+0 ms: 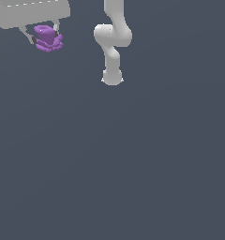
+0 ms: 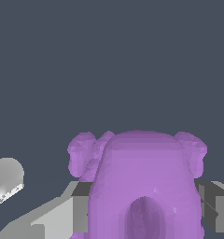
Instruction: Pick up the object and move it to a goal position.
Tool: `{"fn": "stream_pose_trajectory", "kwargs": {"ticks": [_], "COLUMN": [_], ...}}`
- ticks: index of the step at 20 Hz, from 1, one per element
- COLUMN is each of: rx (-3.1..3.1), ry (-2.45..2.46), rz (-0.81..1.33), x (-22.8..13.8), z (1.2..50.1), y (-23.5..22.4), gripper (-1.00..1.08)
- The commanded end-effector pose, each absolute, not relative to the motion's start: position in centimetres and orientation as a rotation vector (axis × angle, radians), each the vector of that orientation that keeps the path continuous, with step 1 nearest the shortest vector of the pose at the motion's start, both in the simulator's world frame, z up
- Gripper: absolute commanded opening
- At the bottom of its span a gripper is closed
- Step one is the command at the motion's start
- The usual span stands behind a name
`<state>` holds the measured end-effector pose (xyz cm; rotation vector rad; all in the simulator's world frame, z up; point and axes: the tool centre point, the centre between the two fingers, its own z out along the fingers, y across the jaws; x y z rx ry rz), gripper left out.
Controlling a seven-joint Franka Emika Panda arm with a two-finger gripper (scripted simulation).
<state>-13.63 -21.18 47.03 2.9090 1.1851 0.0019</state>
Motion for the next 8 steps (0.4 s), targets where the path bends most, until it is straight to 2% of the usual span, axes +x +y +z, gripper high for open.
{"fn": "stream_pose_trajectory", "kwargs": {"ticks": [1,8], "rx": [2.909,2.909], "ry": [1.186,1.186], "rz": [0.0,0.0], "x": [-13.7,-13.74], "z": [48.01,49.0], "y": [-21.44,-21.74], "gripper": [-1.0,-1.0]}}
